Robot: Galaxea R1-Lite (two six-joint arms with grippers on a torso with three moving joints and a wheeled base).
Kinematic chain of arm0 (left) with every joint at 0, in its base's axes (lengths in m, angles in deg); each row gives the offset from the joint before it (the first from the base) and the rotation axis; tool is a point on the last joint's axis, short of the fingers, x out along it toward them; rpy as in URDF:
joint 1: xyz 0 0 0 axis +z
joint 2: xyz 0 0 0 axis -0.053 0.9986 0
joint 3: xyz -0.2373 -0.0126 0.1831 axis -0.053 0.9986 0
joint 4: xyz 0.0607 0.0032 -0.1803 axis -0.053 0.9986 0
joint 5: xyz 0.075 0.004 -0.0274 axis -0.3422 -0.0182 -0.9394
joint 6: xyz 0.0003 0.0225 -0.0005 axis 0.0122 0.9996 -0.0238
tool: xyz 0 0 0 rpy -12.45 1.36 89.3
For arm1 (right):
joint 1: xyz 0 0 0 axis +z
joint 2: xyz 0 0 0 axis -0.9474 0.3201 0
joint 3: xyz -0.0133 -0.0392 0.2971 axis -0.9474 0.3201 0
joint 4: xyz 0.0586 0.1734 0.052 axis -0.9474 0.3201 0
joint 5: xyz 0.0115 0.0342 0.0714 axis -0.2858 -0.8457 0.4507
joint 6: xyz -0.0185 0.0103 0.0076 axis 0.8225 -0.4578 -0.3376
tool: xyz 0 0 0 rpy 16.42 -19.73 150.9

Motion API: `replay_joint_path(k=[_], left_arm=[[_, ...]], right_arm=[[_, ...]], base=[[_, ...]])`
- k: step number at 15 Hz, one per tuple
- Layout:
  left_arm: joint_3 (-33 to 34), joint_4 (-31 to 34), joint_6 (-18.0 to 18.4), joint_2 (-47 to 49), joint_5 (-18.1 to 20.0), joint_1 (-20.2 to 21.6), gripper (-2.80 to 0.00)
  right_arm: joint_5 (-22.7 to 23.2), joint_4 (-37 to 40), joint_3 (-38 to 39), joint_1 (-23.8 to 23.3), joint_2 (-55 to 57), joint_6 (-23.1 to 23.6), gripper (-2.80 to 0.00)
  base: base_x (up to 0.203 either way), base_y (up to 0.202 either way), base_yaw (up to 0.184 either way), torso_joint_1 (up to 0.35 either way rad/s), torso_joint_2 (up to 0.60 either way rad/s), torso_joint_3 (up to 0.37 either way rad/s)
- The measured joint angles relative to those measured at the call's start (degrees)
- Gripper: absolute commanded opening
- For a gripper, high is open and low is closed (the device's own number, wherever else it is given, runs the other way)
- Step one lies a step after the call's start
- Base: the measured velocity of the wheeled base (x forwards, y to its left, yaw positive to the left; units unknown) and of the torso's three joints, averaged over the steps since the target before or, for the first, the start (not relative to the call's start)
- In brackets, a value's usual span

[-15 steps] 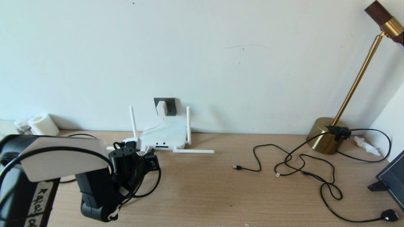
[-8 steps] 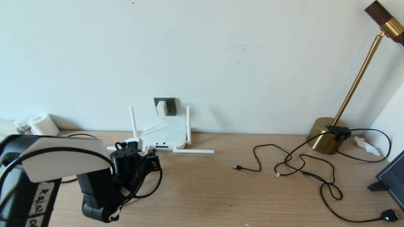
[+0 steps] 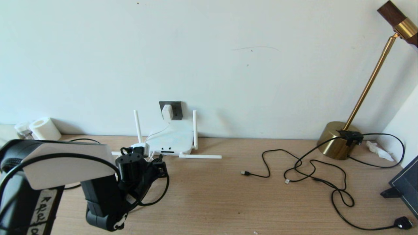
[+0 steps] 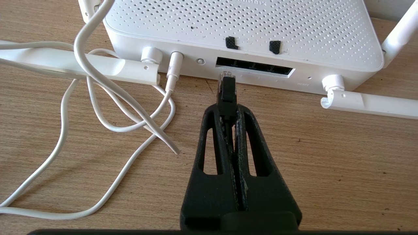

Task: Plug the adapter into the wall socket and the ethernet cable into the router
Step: Align cable and router interface

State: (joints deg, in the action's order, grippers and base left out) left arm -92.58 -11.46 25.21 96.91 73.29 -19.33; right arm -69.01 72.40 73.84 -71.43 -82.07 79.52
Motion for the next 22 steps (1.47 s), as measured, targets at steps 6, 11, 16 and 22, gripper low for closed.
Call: replay_joint_path(k=[6, 11, 16, 22], left_arm=[[0.4, 0.0, 0.0, -0.6, -0.1, 0.0, -2.8], [0.5, 0.0, 0.0, -0.9, -0.1, 0.0, -2.8], [0.2, 0.0, 0.0, -0.9, -0.1, 0.1, -2.8], [-0.6, 0.0, 0.0, -0.7, -0.1, 0.1, -2.8]], right_arm=[[0.0, 0.0, 0.0, 0.0, 0.0, 0.0, -2.8], [0.0, 0.0, 0.0, 0.0, 0.0, 0.0, -2.8], [0.0, 0.0, 0.0, 0.0, 0.0, 0.0, -2.8], [0.0, 0.0, 0.0, 0.0, 0.0, 0.0, -2.8]], base=[[0.0, 0.0, 0.0, 0.0, 0.0, 0.0], [0.0, 0.0, 0.0, 0.0, 0.0, 0.0], [0.0, 0.0, 0.0, 0.0, 0.0, 0.0], [0.0, 0.0, 0.0, 0.0, 0.0, 0.0]])
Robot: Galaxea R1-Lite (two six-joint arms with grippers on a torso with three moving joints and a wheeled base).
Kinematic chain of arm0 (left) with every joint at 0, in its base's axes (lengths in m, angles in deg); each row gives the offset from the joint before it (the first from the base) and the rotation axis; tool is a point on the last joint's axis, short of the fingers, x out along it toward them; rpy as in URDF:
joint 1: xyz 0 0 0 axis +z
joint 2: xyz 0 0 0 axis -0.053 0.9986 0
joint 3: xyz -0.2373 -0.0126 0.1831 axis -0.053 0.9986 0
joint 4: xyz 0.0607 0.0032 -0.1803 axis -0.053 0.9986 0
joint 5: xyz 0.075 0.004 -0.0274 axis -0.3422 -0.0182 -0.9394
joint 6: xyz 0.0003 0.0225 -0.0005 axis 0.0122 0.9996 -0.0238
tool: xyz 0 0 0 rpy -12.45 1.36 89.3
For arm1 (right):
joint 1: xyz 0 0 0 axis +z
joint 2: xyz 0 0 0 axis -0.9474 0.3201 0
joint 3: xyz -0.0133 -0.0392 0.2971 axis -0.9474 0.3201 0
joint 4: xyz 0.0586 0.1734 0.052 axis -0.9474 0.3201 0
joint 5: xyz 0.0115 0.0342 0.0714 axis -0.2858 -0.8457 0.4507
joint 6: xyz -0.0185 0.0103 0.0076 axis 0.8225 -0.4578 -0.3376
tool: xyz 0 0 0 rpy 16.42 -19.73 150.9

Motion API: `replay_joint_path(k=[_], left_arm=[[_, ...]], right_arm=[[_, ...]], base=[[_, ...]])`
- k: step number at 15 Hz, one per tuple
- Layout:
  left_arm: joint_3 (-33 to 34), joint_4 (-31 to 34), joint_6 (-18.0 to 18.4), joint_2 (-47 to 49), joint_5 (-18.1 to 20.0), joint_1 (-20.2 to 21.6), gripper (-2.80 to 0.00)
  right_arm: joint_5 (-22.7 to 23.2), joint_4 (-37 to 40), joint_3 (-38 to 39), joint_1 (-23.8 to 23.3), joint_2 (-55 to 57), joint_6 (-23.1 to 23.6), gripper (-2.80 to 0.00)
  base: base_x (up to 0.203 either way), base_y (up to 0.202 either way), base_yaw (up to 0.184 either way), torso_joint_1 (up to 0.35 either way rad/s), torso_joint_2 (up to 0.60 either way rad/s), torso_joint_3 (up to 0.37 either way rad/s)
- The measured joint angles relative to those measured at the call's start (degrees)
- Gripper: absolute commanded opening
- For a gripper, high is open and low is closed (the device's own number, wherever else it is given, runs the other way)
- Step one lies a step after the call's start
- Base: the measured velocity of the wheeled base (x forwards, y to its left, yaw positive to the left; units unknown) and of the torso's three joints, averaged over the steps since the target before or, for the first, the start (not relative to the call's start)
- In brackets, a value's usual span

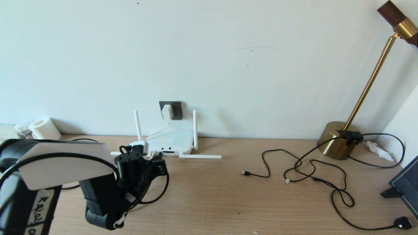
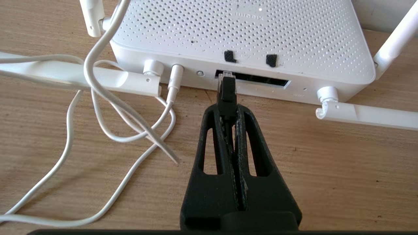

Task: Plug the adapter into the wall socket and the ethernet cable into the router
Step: Align cable and router interface

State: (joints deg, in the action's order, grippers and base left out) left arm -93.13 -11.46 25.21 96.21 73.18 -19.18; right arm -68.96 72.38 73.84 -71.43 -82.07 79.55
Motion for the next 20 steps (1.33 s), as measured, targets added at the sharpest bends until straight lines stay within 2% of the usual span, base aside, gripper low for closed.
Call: replay_joint_path(k=[20], left_arm=[[-1.7, 0.0, 0.0, 1.0, 0.0, 0.2, -2.8]], right_arm=[[0.0, 0.0, 0.0, 0.0, 0.0, 0.0, -2.8]], base=[[0.0, 0.0, 0.0, 0.0, 0.0, 0.0]])
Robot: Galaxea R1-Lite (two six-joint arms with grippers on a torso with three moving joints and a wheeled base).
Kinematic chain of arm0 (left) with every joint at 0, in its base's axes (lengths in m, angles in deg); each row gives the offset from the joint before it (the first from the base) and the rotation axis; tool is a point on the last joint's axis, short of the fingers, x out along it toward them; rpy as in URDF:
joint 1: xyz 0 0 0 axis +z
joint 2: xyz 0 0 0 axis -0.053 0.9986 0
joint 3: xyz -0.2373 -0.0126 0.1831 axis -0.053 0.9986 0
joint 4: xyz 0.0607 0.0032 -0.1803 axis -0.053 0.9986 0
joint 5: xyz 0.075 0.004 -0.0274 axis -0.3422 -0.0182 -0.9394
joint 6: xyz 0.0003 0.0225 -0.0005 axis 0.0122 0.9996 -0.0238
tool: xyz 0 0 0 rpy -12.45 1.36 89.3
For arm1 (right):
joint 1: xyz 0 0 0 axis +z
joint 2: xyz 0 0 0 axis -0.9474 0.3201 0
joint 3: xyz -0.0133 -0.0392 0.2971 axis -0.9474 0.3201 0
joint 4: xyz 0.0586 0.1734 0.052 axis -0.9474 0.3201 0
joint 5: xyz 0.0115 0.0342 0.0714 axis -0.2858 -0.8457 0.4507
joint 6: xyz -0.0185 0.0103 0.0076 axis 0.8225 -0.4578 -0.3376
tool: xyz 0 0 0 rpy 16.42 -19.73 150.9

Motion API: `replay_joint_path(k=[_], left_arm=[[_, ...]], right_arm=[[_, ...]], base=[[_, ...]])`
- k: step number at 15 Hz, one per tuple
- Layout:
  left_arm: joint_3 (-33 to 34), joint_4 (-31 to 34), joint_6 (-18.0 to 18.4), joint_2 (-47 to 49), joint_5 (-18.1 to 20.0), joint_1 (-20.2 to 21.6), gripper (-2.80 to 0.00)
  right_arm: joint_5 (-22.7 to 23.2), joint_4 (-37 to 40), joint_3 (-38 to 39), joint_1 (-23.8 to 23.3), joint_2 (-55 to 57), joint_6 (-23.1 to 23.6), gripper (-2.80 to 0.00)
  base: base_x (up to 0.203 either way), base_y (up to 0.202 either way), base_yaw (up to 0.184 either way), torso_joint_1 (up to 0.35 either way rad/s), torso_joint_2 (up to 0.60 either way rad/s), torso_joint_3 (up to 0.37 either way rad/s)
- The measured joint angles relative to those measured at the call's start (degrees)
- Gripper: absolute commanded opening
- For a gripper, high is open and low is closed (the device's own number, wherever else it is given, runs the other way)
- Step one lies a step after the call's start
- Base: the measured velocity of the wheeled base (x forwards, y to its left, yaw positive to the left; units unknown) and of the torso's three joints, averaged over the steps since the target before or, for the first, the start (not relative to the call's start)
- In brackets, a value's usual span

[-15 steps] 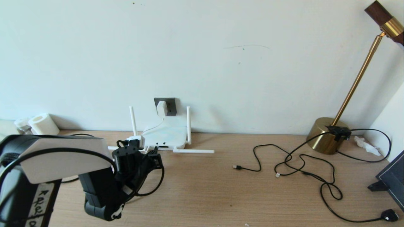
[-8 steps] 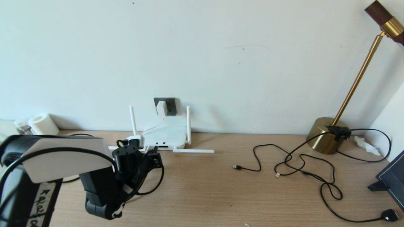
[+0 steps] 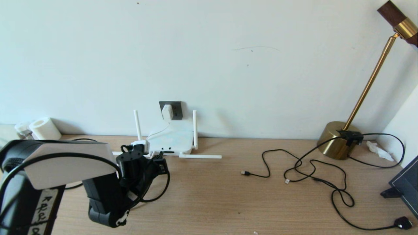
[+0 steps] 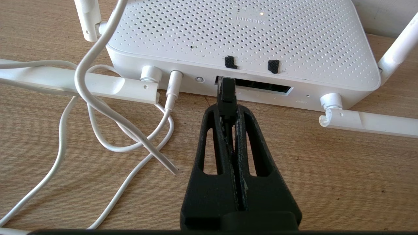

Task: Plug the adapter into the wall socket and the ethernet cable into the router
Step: Align cable and router interface

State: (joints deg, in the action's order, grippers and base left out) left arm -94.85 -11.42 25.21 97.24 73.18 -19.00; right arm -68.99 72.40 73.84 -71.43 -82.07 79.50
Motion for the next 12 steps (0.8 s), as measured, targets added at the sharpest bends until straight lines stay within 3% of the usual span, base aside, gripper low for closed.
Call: replay_joint_path(k=[12], left_arm=[[-0.9, 0.3, 0.3, 0.1, 0.3, 0.3, -2.8]], right_arm=[[0.0, 0.0, 0.0, 0.0, 0.0, 0.0, -2.8]], base=[[0.0, 0.0, 0.0, 0.0, 0.0, 0.0]])
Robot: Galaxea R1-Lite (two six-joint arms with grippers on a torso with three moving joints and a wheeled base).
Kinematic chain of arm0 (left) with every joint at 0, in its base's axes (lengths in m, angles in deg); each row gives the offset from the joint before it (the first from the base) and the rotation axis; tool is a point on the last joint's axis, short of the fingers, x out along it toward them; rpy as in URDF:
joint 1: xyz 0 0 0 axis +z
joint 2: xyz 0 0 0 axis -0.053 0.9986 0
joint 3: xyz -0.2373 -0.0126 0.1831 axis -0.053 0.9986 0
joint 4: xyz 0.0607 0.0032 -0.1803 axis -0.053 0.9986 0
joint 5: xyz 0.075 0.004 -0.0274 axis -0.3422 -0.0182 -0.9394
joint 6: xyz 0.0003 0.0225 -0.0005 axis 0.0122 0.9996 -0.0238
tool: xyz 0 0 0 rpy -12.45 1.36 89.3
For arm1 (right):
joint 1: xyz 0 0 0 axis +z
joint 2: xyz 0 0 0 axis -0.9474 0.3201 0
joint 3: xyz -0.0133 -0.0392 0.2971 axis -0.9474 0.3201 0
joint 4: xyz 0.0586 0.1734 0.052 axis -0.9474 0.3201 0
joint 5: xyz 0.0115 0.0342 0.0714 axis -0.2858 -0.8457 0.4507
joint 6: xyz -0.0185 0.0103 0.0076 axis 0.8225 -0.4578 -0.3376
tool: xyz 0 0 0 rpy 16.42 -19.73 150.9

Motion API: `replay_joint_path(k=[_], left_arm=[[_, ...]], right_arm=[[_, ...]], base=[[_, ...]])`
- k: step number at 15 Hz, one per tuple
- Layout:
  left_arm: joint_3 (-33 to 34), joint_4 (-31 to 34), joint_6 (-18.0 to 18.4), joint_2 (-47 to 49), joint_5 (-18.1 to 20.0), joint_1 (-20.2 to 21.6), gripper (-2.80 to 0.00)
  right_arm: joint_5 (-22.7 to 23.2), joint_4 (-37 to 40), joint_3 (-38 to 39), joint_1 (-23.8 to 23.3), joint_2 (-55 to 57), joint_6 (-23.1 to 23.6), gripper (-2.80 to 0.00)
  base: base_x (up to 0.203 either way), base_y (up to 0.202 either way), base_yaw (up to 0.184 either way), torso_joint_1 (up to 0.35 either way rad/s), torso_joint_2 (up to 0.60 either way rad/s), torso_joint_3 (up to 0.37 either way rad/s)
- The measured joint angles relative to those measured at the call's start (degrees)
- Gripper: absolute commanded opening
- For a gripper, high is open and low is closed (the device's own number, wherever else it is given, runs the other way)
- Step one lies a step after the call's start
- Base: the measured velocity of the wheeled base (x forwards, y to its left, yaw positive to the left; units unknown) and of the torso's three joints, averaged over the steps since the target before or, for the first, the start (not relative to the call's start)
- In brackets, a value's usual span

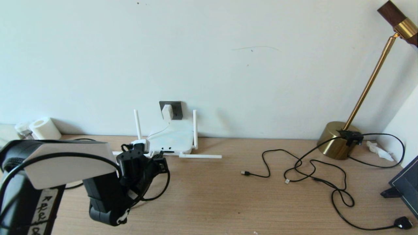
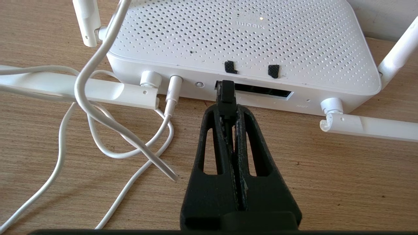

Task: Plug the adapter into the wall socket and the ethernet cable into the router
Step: Align cable and router interface

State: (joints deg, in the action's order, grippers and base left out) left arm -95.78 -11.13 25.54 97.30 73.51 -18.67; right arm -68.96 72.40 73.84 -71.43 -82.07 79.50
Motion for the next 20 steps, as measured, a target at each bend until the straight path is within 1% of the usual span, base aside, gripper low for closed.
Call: replay_joint_path(k=[20], left_arm=[[-2.0, 0.1, 0.5, 2.6, 0.3, 0.4, -2.8]], right_arm=[[0.0, 0.0, 0.0, 0.0, 0.0, 0.0, -2.8]], base=[[0.0, 0.0, 0.0, 0.0, 0.0, 0.0]])
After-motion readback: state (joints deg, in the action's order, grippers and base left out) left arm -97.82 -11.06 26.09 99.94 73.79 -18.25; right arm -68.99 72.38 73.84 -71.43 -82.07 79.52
